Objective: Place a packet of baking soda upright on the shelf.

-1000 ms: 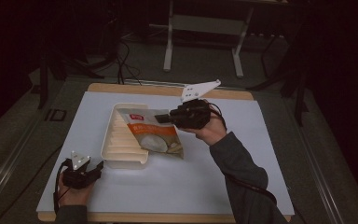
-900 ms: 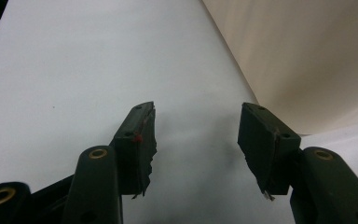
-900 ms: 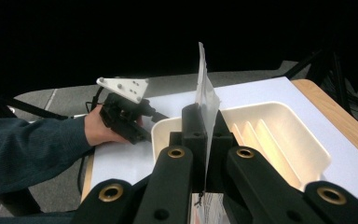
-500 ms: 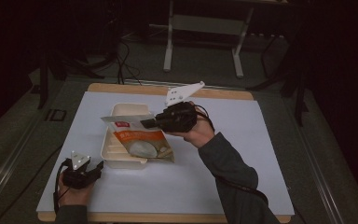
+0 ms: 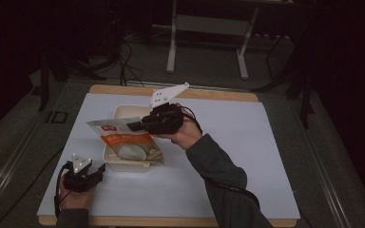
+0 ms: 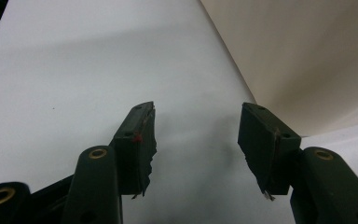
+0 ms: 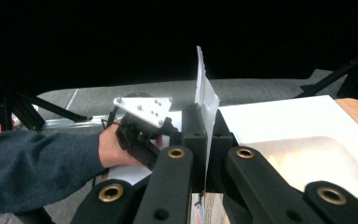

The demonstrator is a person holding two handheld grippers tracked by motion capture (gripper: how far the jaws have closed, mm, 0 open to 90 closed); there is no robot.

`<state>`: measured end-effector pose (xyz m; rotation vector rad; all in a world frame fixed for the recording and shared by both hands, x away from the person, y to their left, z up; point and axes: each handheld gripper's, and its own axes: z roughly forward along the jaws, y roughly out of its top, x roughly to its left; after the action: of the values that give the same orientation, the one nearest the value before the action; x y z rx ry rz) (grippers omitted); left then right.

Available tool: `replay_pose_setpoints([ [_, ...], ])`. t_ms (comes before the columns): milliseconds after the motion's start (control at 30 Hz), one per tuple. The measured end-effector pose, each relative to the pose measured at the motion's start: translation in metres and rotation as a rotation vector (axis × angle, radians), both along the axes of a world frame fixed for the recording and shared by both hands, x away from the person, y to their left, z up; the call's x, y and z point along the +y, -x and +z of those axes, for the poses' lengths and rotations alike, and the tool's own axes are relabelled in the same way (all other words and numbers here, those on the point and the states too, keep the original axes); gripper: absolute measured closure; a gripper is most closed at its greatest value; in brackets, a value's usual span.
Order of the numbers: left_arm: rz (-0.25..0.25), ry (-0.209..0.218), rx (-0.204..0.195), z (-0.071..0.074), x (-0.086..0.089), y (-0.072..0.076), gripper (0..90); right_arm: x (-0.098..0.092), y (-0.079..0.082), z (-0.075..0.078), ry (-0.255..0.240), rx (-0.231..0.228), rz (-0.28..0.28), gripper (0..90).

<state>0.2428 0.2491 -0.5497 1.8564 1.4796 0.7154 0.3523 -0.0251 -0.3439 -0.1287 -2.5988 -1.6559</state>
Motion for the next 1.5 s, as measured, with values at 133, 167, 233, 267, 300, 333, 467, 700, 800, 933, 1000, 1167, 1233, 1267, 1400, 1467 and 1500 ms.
replay_pose_setpoints([
  [133, -0.002, 0.0, 0.0, 0.0, 0.0, 0.0, 46.0, 0.008, -0.002, -0.002, -0.022, 0.012, 0.01, 90.0],
  [167, -0.001, 0.001, -0.001, 0.0, 0.0, 0.0, 46.0, 0.01, -0.001, -0.002, -0.026, 0.014, 0.01, 90.0],
  [233, -0.001, 0.003, -0.001, 0.0, 0.0, 0.0, 46.0, 0.015, -0.001, -0.003, -0.033, 0.016, 0.015, 90.0],
  [267, 0.001, 0.006, -0.004, 0.0, 0.0, 0.0, 46.0, 0.017, -0.001, -0.004, -0.038, 0.02, 0.018, 90.0],
  [300, 0.001, 0.004, -0.004, 0.0, 0.0, 0.0, 46.0, 0.018, -0.002, -0.005, -0.044, 0.023, 0.021, 90.0],
  [333, 0.001, 0.005, -0.005, 0.0, 0.0, 0.0, 46.0, 0.021, -0.002, -0.007, -0.052, 0.024, 0.021, 90.0],
  [467, 0.001, 0.008, -0.006, 0.0, 0.0, 0.001, 46.0, 0.028, -0.002, -0.016, -0.066, 0.041, 0.03, 90.0],
  [700, 0.001, 0.012, -0.009, 0.0, 0.001, 0.001, 46.1, 0.034, -0.003, -0.027, -0.074, 0.06, 0.031, 90.0],
  [800, 0.0, 0.012, -0.01, 0.0, 0.001, 0.001, 46.1, 0.034, -0.004, -0.03, -0.079, 0.059, 0.033, 90.0],
  [933, -0.001, 0.011, -0.012, 0.0, 0.001, 0.001, 46.3, 0.033, -0.005, -0.035, -0.085, 0.068, 0.025, 90.0],
  [1000, -0.002, 0.013, -0.011, 0.0, 0.001, 0.001, 46.5, 0.033, -0.006, -0.037, -0.085, 0.07, 0.021, 90.0],
  [1167, -0.004, 0.014, -0.01, 0.0, 0.001, 0.001, 47.5, 0.03, -0.01, -0.043, -0.092, 0.083, 0.012, 90.0],
  [1233, -0.004, 0.016, -0.011, 0.0, 0.001, 0.001, 47.5, 0.029, -0.011, -0.045, -0.095, 0.089, 0.007, 90.0],
  [1267, -0.004, 0.016, -0.011, 0.0, 0.001, 0.001, 47.5, 0.028, -0.012, -0.045, -0.097, 0.093, 0.004, 90.0],
  [1400, -0.005, 0.017, -0.012, 0.0, 0.001, 0.001, 47.9, 0.025, -0.014, -0.049, -0.102, 0.099, -0.009, 90.0],
  [1467, -0.005, 0.017, -0.012, 0.0, 0.001, 0.001, 47.8, 0.024, -0.014, -0.052, -0.079, 0.09, -0.017, 89.6],
  [1500, -0.005, 0.017, -0.011, 0.0, 0.001, 0.001, 47.8, 0.024, -0.014, -0.054, -0.064, 0.083, -0.024, 89.4],
])
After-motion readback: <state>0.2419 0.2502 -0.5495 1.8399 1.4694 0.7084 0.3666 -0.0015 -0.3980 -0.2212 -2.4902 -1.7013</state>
